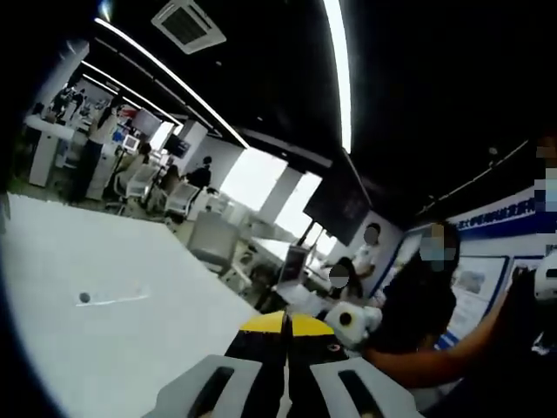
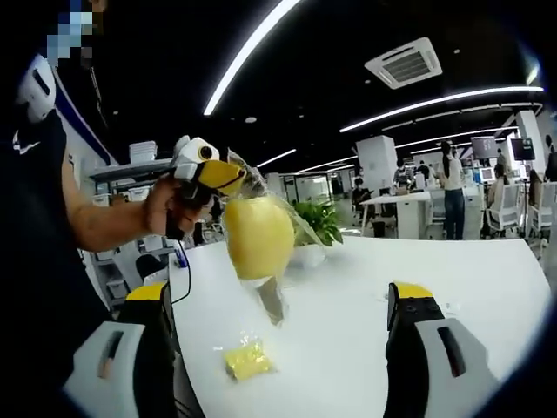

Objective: Compare the silicone blocks by pressing each to a similar depth, holding the contact briefly, and releasing to observe deformation and rebound differences across the visible hardness samples.

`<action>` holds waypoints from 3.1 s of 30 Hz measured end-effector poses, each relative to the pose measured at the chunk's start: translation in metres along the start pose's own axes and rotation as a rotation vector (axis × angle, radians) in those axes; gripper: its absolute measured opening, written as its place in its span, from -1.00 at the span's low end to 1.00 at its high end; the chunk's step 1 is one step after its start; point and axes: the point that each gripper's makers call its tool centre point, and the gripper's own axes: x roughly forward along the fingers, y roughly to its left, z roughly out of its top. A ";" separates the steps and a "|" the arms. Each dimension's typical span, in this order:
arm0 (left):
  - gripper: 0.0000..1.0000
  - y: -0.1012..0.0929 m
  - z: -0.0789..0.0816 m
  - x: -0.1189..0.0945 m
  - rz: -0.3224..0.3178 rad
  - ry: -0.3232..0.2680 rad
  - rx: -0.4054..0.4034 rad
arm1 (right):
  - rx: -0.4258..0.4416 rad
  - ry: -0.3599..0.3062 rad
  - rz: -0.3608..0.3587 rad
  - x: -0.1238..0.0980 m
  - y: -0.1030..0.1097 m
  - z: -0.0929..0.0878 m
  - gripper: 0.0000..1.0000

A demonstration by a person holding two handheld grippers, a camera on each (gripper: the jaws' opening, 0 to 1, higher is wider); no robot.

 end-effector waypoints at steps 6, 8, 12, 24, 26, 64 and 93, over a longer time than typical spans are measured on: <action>-1.00 -0.013 0.006 -0.001 -0.022 -0.005 0.005 | 0.010 -0.011 0.038 0.002 0.001 0.007 0.72; -1.00 -0.016 0.005 -0.001 -0.025 -0.005 0.011 | 0.014 -0.019 0.061 0.003 0.005 0.011 0.64; -1.00 -0.020 0.000 0.000 -0.051 -0.004 0.023 | 0.013 -0.034 0.101 0.008 0.014 0.015 0.47; -1.00 -0.006 -0.028 -0.006 -0.080 0.021 0.025 | 0.007 0.005 0.169 0.034 0.034 -0.006 0.14; -1.00 -0.004 -0.029 -0.007 -0.078 0.020 0.014 | 0.013 0.002 0.171 0.036 0.036 -0.007 0.12; -1.00 0.011 -0.029 -0.016 -0.048 -0.030 -0.047 | 0.092 0.070 0.254 0.053 0.047 -0.001 -0.71; -1.00 0.005 -0.036 -0.028 -0.080 0.010 0.222 | 0.146 0.251 0.259 0.048 0.065 -0.004 -0.94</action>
